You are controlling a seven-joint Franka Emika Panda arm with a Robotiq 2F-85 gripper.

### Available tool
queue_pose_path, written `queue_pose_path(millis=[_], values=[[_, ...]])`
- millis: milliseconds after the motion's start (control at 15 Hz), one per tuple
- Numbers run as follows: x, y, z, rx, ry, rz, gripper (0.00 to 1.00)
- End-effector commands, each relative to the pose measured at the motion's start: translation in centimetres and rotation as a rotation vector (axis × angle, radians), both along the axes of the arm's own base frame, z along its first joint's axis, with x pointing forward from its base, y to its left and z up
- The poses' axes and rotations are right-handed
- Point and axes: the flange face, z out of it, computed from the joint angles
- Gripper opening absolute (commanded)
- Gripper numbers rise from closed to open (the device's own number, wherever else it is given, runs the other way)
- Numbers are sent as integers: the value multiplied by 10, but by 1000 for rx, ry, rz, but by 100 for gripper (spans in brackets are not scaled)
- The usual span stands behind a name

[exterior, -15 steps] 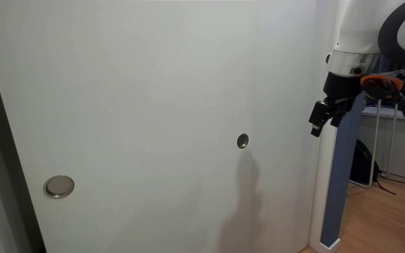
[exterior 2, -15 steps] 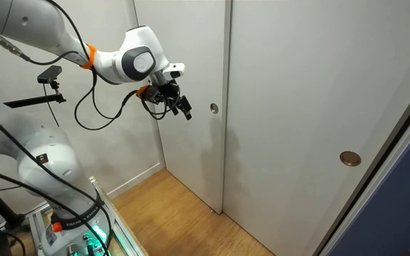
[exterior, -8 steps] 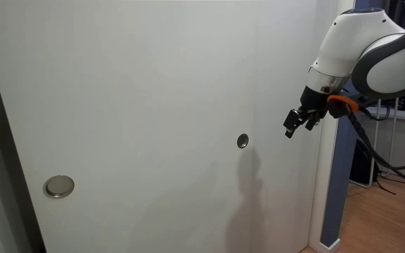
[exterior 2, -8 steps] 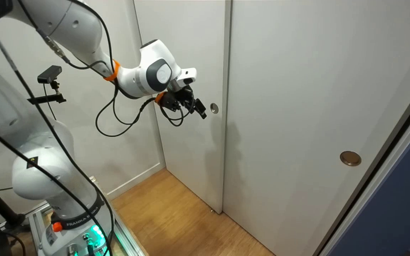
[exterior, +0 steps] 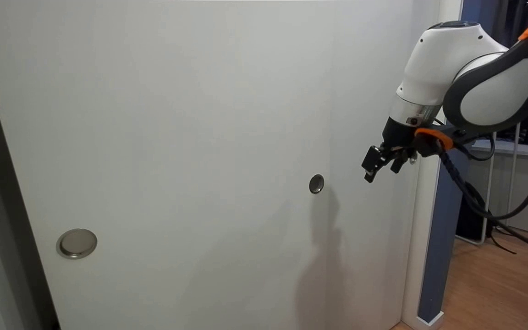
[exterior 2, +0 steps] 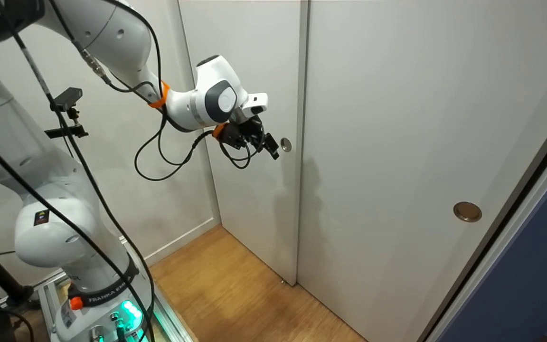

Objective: Slide the white door to the right

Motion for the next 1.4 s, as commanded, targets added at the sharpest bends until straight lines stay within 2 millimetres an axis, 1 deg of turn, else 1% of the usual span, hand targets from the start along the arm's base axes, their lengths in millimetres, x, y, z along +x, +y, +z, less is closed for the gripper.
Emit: queue_pose_path(millis=[0, 400, 467, 667, 867, 1133, 1333], values=[[18, -2, -9, 55, -19, 3, 100], [55, -23, -21, 112, -120, -20, 100], [59, -23, -23, 117, -128, -12, 100], [74, -29, -21, 112, -174, 4, 100], [87, -26, -27, 121, -185, 17, 100], [98, -16, -47, 130, -135, 18, 100], [107, -11, -57, 130, -120, 7, 100]])
